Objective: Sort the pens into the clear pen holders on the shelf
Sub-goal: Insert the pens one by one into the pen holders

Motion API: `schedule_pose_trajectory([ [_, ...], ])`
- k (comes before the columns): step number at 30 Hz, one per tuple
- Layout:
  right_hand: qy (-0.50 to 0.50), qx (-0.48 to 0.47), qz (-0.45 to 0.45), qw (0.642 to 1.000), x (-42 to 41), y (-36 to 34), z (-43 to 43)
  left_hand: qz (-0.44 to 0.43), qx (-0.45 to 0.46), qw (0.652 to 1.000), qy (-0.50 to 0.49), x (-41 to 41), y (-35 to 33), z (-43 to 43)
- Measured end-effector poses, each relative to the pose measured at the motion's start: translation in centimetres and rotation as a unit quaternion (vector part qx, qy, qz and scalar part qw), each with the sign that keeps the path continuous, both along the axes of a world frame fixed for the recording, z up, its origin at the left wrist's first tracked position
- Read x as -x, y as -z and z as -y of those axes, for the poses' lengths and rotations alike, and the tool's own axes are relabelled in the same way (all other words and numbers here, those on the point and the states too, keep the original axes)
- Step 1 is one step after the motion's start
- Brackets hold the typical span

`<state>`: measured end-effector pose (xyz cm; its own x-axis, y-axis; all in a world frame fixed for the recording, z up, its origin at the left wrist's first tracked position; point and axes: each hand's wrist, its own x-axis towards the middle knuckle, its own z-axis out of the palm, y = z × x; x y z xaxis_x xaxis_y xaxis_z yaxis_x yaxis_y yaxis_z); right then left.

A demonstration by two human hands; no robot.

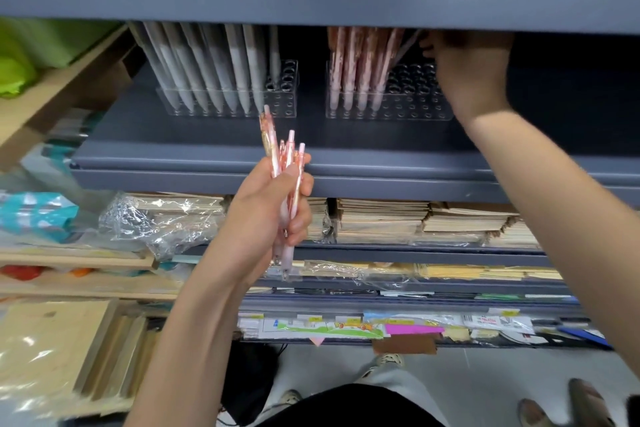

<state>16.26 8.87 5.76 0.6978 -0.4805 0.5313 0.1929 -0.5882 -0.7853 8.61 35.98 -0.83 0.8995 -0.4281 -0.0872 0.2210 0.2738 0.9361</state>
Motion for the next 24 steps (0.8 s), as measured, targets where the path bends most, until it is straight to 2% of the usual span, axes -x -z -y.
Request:
schedule_pose_trajectory([
  [5, -0.004, 0.156, -0.108, 0.982, -1.8, -0.7, -0.1, 0.034, -0.033, 0.999, -0.011, 0.0, 0.4, 0.0],
  [7, -0.001, 0.173, -0.137, 0.975, -2.2, -0.8, -0.5, 0.040, -0.055, 0.998, -0.017, 0.0, 0.6, 0.0],
  [12, 0.009, 0.174, -0.136, 0.975, -2.4, -0.8, -0.7, 0.053, -0.065, 0.996, -0.003, 0.4, 0.3, -0.3],
  [14, -0.003, 0.153, -0.153, 0.976, -2.3, -0.8, -0.5, 0.065, -0.074, 0.995, 0.007, 0.6, 0.2, -0.4],
  [16, -0.021, 0.084, -0.168, 0.982, -1.8, -0.7, -0.2, 0.069, -0.076, 0.995, 0.007, 0.7, 0.1, -0.5],
  [20, -0.006, -0.112, -0.032, 0.993, 1.5, -0.6, -1.1, 0.065, -0.071, 0.995, 0.003, 0.7, 0.1, -0.4],
  [22, -0.024, -0.114, -0.030, 0.993, 4.1, -0.3, -2.5, 0.063, -0.062, 0.996, 0.010, 0.8, 0.2, -0.1],
  [24, -0.089, -0.077, -0.086, 0.989, 6.7, 0.3, -4.2, 0.067, -0.055, 0.996, 0.025, 0.9, 0.2, 0.4],
])
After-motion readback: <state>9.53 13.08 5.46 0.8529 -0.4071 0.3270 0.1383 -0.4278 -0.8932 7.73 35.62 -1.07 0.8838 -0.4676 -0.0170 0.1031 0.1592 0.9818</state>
